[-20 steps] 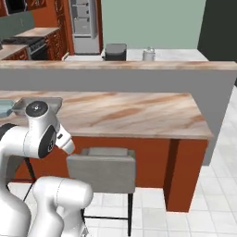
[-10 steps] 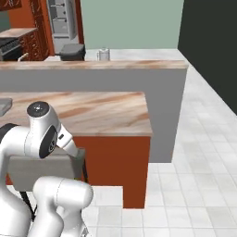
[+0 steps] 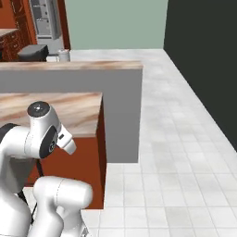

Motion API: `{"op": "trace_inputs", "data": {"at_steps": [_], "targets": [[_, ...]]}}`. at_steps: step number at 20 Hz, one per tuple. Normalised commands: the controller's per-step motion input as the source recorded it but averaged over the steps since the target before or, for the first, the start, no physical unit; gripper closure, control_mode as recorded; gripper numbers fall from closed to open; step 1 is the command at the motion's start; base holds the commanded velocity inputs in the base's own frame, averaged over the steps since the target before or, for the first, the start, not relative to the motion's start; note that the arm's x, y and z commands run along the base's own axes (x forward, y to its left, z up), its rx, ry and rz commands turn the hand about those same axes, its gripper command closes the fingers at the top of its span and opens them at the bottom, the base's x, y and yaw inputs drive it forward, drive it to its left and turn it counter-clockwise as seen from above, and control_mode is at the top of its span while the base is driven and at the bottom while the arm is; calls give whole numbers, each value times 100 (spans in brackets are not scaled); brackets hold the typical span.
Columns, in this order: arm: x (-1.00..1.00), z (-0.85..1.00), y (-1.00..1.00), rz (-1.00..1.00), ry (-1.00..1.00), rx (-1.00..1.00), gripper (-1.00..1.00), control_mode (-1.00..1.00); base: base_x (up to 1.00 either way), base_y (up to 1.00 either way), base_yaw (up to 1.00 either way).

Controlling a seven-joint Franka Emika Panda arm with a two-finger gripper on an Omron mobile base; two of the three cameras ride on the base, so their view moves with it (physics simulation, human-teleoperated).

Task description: Place the cold items (peach and lime) from the fridge in one tupperware on the dining counter. Place the warm items (kebab skewer and hot dog) in the stove area in another tupperware.

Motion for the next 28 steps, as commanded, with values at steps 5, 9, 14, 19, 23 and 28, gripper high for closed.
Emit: {"op": "trace_inputs", "data": {"at_steps": [5,9,14,19,23,28], "targets": [[0,0,0,0,0,0,-100,100,71,-100,0],[0,0,0,0,0,0,-100,100,87,-95,0],[0,0,0,0,0,0,-100,100,100,-97,1],[0,0,0,0,0,0,-100,100,100,-86,7],[0,0,0,0,0,0,-100,100,100,-73,15],[0,0,0,0,0,0,-100,100,100,-65,20]]}}
